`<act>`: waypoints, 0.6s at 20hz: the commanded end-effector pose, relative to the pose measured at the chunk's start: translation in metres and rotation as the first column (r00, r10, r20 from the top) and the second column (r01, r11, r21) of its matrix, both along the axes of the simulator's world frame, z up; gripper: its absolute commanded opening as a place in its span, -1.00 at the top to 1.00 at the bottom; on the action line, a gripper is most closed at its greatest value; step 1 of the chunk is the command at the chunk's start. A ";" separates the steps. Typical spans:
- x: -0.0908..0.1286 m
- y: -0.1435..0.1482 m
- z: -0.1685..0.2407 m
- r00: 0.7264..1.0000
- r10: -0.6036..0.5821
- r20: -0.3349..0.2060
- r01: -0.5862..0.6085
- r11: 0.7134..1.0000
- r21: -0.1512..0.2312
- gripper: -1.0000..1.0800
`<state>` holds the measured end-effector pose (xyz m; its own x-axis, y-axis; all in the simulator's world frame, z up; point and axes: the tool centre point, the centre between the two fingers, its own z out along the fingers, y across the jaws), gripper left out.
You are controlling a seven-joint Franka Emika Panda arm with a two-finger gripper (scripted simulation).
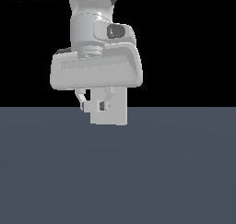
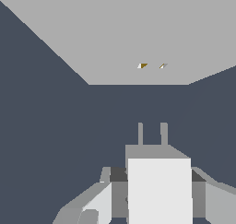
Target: Plug the charger into the wall socket.
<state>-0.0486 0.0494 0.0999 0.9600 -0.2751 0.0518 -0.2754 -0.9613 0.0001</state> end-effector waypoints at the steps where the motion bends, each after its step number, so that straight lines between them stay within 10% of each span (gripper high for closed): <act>1: 0.000 -0.001 0.000 1.000 -0.001 0.000 0.001 1.000 0.000 1.00; 12: 0.023 -0.007 0.000 1.000 0.000 0.000 0.000 1.000 0.000 1.00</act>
<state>-0.0308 0.0441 0.0997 0.9600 -0.2751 0.0514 -0.2755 -0.9613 0.0001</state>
